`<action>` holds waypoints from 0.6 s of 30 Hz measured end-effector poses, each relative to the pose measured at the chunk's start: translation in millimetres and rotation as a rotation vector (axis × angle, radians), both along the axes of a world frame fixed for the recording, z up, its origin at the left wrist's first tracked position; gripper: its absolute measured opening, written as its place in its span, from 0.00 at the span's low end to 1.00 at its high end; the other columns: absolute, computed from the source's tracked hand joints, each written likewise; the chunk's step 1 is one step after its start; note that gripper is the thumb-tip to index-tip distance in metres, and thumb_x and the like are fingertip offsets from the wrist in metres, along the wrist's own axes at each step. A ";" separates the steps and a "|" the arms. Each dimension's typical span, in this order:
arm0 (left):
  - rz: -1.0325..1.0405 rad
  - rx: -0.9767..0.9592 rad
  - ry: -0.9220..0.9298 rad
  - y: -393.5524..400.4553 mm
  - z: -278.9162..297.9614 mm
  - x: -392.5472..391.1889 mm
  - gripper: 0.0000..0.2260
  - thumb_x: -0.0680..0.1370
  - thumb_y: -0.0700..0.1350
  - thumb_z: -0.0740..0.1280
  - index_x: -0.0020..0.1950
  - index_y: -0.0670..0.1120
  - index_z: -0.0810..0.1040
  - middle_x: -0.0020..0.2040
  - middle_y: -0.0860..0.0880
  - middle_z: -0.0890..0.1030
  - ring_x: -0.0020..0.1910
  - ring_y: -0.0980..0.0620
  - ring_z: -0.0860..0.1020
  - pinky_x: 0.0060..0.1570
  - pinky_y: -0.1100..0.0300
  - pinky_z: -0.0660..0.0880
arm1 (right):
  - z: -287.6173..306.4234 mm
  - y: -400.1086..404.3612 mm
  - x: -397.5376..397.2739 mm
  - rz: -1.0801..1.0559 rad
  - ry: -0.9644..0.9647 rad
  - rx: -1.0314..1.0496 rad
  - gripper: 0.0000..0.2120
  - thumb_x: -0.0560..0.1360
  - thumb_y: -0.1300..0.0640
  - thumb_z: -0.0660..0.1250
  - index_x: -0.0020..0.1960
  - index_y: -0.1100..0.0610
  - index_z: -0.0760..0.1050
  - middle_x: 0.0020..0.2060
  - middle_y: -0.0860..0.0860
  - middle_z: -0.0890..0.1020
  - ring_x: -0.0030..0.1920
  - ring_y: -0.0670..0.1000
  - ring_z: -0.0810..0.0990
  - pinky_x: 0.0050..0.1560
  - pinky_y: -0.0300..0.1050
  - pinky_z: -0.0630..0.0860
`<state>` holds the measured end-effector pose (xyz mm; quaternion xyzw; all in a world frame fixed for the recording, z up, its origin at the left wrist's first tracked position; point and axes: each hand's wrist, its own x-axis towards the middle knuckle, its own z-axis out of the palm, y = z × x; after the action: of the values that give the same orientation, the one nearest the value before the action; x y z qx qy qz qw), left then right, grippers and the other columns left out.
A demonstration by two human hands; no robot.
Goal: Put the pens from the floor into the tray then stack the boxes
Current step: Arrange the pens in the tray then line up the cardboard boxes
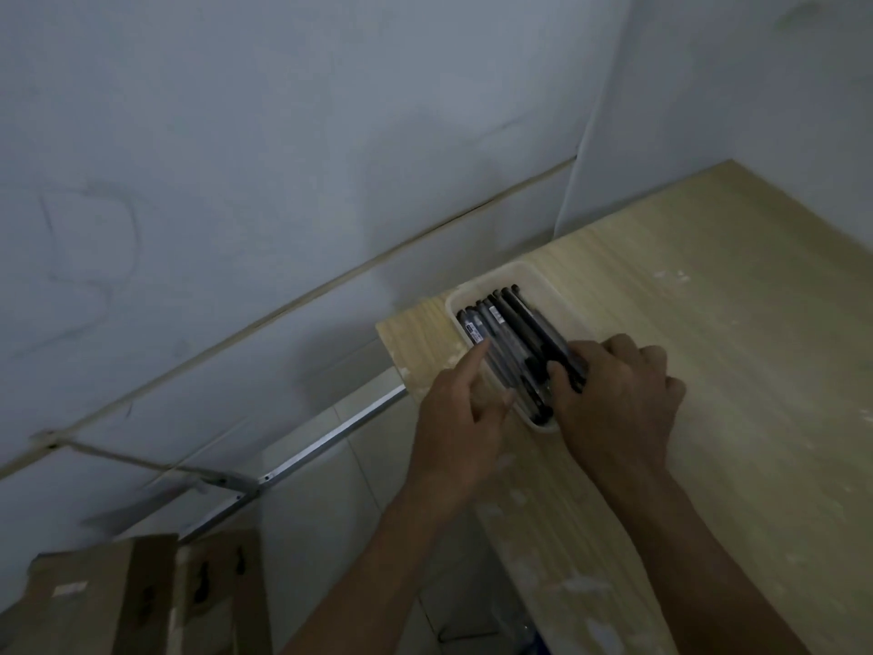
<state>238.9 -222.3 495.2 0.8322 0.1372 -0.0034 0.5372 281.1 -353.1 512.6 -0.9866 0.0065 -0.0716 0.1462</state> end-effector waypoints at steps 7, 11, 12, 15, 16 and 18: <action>0.105 -0.050 -0.007 44.6 -3.2 -44.7 0.18 0.78 0.52 0.63 0.68 0.58 0.70 0.46 0.55 0.80 0.42 0.62 0.79 0.36 0.75 0.72 | 19.7 57.5 -30.3 0.236 0.014 0.142 0.11 0.74 0.58 0.68 0.55 0.60 0.81 0.50 0.59 0.82 0.56 0.63 0.74 0.52 0.56 0.72; 0.179 -0.025 0.038 102.8 -7.6 -89.9 0.13 0.78 0.49 0.64 0.63 0.55 0.74 0.42 0.52 0.82 0.42 0.56 0.81 0.39 0.70 0.72 | 26.8 109.3 -52.1 0.361 0.035 0.155 0.13 0.75 0.58 0.65 0.57 0.62 0.79 0.54 0.60 0.80 0.58 0.63 0.73 0.56 0.55 0.70; 0.207 0.000 0.048 121.8 -10.2 -104.6 0.12 0.78 0.49 0.65 0.62 0.56 0.75 0.42 0.52 0.82 0.42 0.56 0.81 0.38 0.70 0.72 | 27.4 125.0 -60.9 0.388 0.047 0.170 0.13 0.75 0.58 0.65 0.57 0.62 0.79 0.54 0.61 0.80 0.58 0.62 0.74 0.57 0.55 0.69; 0.303 0.056 0.109 183.8 -18.3 -157.4 0.11 0.78 0.49 0.65 0.60 0.54 0.75 0.40 0.52 0.81 0.42 0.56 0.80 0.37 0.71 0.72 | 21.7 175.1 -99.5 0.454 0.121 0.240 0.14 0.76 0.56 0.66 0.58 0.62 0.78 0.56 0.59 0.80 0.60 0.59 0.73 0.61 0.48 0.67; 0.334 0.054 0.134 203.4 -20.5 -176.1 0.11 0.78 0.49 0.65 0.60 0.52 0.76 0.41 0.51 0.82 0.42 0.55 0.80 0.39 0.67 0.74 | 17.4 189.9 -114.5 0.467 0.169 0.272 0.14 0.76 0.56 0.66 0.59 0.61 0.78 0.58 0.58 0.80 0.61 0.57 0.73 0.61 0.44 0.65; 0.404 0.040 0.182 244.8 -27.2 -218.7 0.12 0.78 0.48 0.65 0.61 0.50 0.77 0.42 0.48 0.82 0.42 0.53 0.80 0.43 0.59 0.76 | 3.5 223.8 -147.1 0.480 0.287 0.355 0.15 0.76 0.55 0.66 0.61 0.59 0.77 0.61 0.55 0.78 0.63 0.54 0.73 0.61 0.40 0.63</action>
<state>20.3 22.5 468.1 0.7946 0.3491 0.0319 0.4957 134.0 -129.2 516.1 -0.9193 -0.1931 0.1069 0.3260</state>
